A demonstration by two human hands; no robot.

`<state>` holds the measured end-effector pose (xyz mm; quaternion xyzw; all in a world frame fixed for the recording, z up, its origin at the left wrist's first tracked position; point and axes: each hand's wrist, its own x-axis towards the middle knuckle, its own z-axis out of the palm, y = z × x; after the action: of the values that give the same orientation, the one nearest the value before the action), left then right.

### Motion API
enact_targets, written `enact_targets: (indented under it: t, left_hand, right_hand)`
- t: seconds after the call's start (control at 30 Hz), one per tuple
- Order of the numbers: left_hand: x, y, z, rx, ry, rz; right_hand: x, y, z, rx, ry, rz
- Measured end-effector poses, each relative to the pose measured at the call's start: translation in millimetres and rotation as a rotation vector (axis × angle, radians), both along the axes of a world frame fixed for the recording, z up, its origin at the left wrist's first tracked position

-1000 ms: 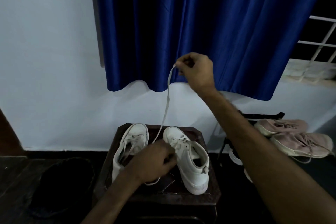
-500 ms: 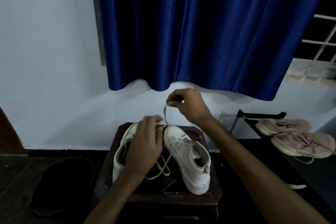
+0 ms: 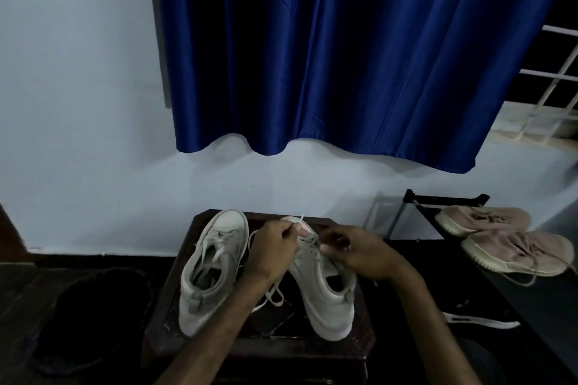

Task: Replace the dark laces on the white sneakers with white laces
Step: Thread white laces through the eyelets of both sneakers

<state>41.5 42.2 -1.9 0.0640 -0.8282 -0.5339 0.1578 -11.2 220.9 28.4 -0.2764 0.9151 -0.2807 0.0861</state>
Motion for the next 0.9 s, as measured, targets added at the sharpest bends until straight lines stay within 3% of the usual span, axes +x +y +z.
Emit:
enact_targets:
  t: [0.07,0.13,0.3,0.47,0.63,0.9]
  left_hand:
    - [-1,8,-4,-0.006,-0.037,-0.013]
    - [-7,14,-10,-0.018,-0.051,-0.026]
    - [-13,27,-17,-0.220,-0.029,-0.021]
    - [-18,27,-20,-0.401,-0.118,-0.008]
    - [-25,27,-18,-0.447,-0.180,-0.015]
    - [-30,31,-12,-0.543,-0.187,-0.012]
  right_hand:
    - [2,3,-8,-0.017,0.019,-0.005]
    - [1,1,-14,-0.018,0.157,0.016]
    - [-2,0,-36,-0.092,0.264,-0.077]
    - [-7,10,-50,-0.332,0.129,-0.229]
    - [-14,11,-61,-0.524,-0.016,-0.279]
    - [-14,11,-63,-0.574,-0.086,-0.239]
